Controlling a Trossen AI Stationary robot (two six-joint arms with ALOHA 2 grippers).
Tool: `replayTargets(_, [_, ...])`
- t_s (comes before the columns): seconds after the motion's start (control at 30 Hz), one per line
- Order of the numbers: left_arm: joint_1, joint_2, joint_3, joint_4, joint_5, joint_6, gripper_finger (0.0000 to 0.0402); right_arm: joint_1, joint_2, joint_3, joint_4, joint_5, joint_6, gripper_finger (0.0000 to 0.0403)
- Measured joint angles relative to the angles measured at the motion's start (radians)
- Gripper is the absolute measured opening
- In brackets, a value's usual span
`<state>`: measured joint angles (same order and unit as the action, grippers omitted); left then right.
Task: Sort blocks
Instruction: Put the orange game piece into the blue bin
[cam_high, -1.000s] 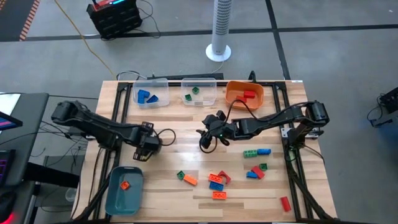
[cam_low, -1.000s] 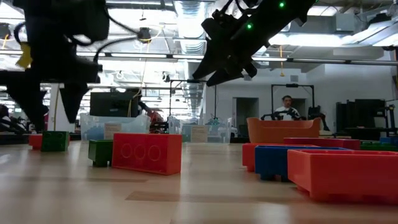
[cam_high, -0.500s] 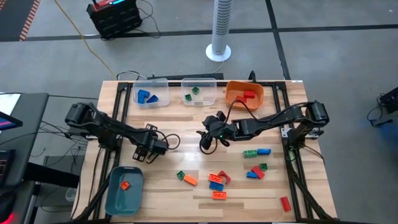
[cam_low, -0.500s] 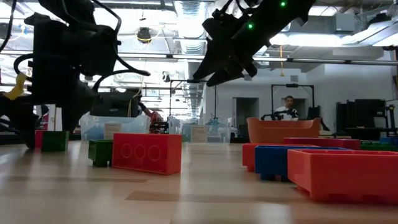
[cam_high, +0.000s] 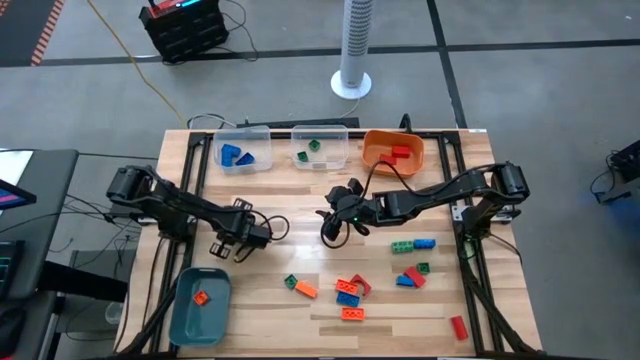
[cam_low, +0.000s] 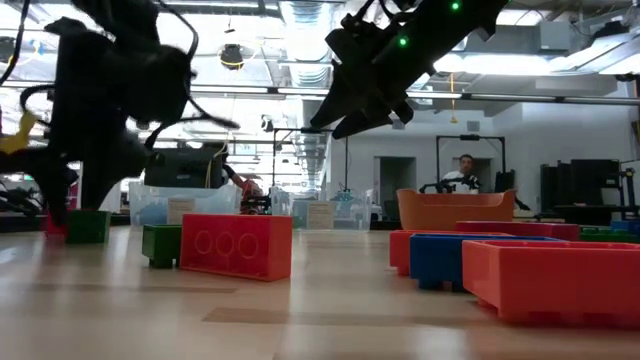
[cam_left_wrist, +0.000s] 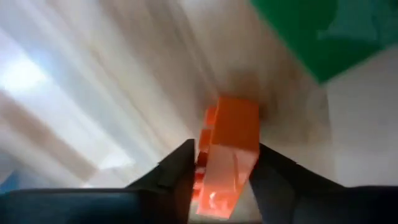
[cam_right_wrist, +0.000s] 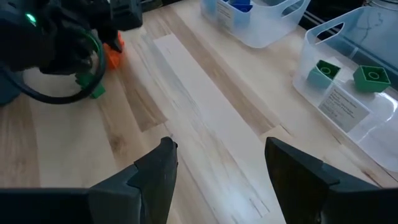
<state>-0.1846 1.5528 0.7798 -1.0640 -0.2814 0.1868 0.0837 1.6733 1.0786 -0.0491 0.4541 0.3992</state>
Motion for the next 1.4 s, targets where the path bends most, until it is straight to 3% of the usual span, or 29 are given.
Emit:
replayTargets(0.1, [0.0,-0.002,0.071,-0.072,-0.001,-0.012,0.0084,-0.001,0.0,0.0,-0.004,0.0,0.0,0.0255])
replayTargets(0.27, [-0.001,-0.067,0.2,-0.157,0.019,-0.044,0.0083,-0.001,0.0,-0.005,-0.028,0.0,0.014,0.0255])
replayTargets(0.43, [-0.015,-0.183,0.282,-0.19,0.22,-0.099,0.0092,-0.001,0.0,-0.005,-0.07,0.0,0.037,0.0255])
replayTargets(0.6, [-0.089,-0.314,0.301,-0.095,0.423,-0.237,0.0101,-0.001,0.0,-0.005,-0.079,0.0,0.039,0.0255])
replayTargets(0.8, [-0.235,-0.401,0.297,0.015,0.486,-0.504,0.0093,-0.001,0.0,-0.005,-0.08,0.019,0.039,0.0255])
replayTargets(1.07, [-0.49,-0.34,0.258,-0.124,0.381,-0.854,0.0097,-0.001,0.0,-0.005,-0.091,0.019,0.053,0.0255])
replayTargets(1.27, [-0.596,-0.248,0.14,-0.067,0.521,-1.029,0.0098,-0.001,0.0,-0.005,-0.092,0.019,0.056,0.0255])
replayTargets(1.4, [-0.605,-0.172,0.137,-0.065,0.577,-1.039,0.0117,-0.001,0.0,-0.005,-0.09,0.019,0.056,0.0255])
